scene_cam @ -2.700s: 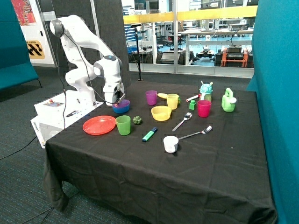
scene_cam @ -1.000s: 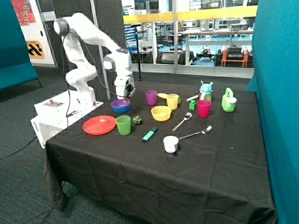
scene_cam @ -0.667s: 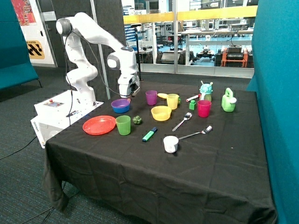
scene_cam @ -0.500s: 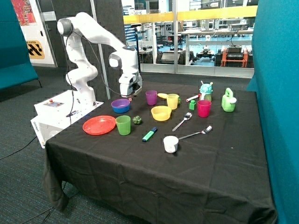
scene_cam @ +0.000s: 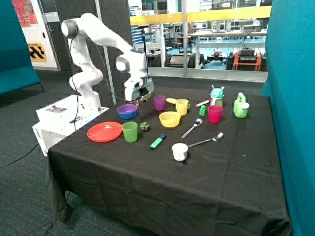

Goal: Stack the bowls

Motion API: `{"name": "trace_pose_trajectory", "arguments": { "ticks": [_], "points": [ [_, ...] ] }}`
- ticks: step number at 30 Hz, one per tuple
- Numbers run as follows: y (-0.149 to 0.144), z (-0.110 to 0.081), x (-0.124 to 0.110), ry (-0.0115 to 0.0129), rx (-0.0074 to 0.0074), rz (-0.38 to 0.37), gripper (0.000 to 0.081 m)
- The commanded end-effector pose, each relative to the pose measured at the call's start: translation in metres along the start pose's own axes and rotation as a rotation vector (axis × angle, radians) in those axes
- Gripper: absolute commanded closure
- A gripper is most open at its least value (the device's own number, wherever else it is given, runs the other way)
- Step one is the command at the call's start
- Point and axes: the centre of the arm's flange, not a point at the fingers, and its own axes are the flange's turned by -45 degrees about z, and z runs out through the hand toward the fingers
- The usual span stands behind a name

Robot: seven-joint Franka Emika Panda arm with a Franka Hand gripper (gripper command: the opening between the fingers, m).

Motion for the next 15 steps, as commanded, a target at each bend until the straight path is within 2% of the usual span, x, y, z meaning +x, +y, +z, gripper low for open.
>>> {"name": "trace_pose_trajectory", "arguments": {
  "ticks": [1,15],
  "points": [
    [-0.002,-0.002,0.01,-0.001,0.0,0.095,0.0312],
    [-0.013,0.001,0.032,-0.001,0.0,0.08,0.032]
  ]
}}
